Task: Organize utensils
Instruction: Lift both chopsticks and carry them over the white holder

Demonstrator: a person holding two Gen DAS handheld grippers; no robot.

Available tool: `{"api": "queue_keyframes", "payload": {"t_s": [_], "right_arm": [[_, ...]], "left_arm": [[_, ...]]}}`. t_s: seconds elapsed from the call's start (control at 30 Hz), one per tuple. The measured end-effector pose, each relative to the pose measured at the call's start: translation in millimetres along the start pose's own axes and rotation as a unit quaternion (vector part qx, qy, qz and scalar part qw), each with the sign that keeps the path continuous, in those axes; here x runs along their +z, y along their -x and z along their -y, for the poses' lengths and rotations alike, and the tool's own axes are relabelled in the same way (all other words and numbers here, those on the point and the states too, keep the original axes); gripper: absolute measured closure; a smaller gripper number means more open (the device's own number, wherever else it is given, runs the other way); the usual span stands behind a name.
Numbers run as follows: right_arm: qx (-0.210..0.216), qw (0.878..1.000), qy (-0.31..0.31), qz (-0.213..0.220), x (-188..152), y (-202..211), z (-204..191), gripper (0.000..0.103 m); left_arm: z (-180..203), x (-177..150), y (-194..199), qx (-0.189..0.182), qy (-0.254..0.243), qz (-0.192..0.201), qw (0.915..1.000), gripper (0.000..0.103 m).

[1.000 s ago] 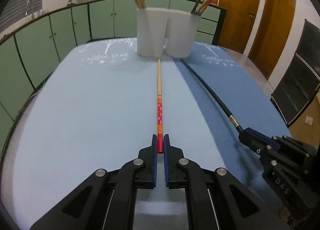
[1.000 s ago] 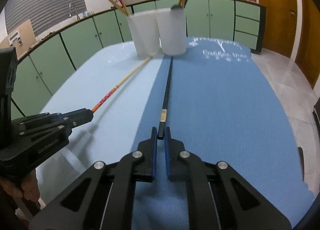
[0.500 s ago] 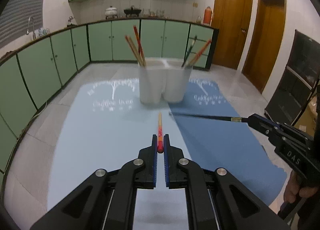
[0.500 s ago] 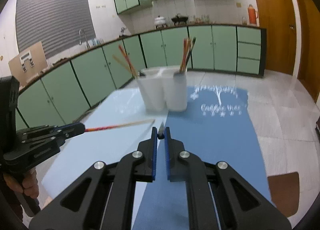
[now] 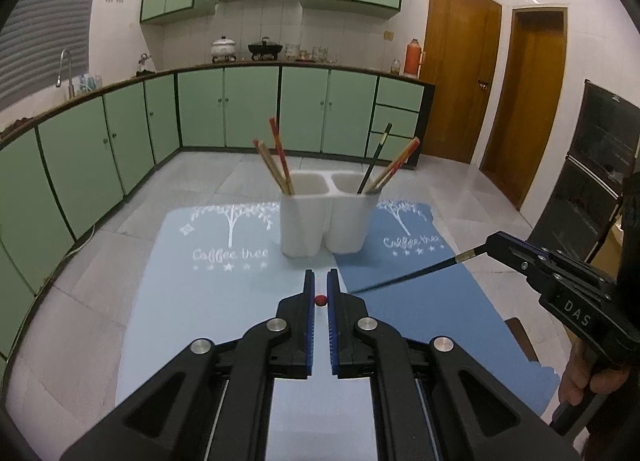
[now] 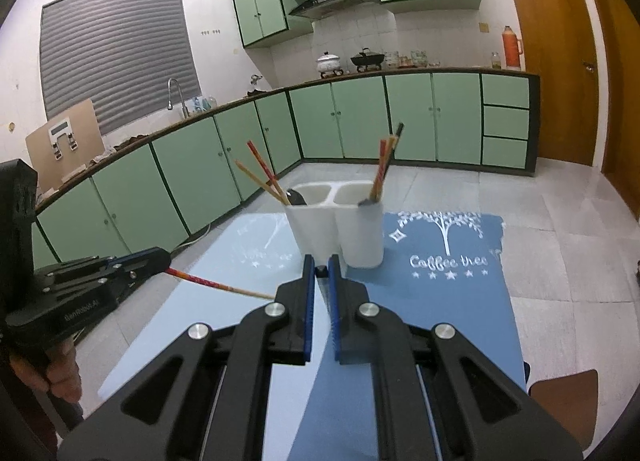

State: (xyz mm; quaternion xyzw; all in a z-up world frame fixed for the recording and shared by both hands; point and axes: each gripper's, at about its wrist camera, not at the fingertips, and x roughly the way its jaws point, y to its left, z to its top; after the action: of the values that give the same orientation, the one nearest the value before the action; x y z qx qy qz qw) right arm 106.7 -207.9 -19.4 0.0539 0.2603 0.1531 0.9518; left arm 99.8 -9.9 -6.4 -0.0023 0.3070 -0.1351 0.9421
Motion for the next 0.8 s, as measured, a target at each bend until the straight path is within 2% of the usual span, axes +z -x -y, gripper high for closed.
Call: {"api": "queue_keyframes", "payload": {"t_s": [0.23, 0.6, 0.8], "right_arm": [[0.014, 1.000, 0.002, -0.008, 31, -13, -1, 0.097], [0.022, 0.999, 0.030, -0.016, 72, -21, 3, 0.097], [0.025, 0.999, 0.037, -0.011, 93, -21, 10, 0.097]], "left_arm": [[4, 28, 0, -0.002, -0.019, 0.026, 0.9995, 0.097], [-1, 49, -17, -0.004, -0.016, 0.025, 0.9995, 0.097], [3, 64, -16, -0.004, -0.029, 0.040, 0.9988, 0.097]]}}
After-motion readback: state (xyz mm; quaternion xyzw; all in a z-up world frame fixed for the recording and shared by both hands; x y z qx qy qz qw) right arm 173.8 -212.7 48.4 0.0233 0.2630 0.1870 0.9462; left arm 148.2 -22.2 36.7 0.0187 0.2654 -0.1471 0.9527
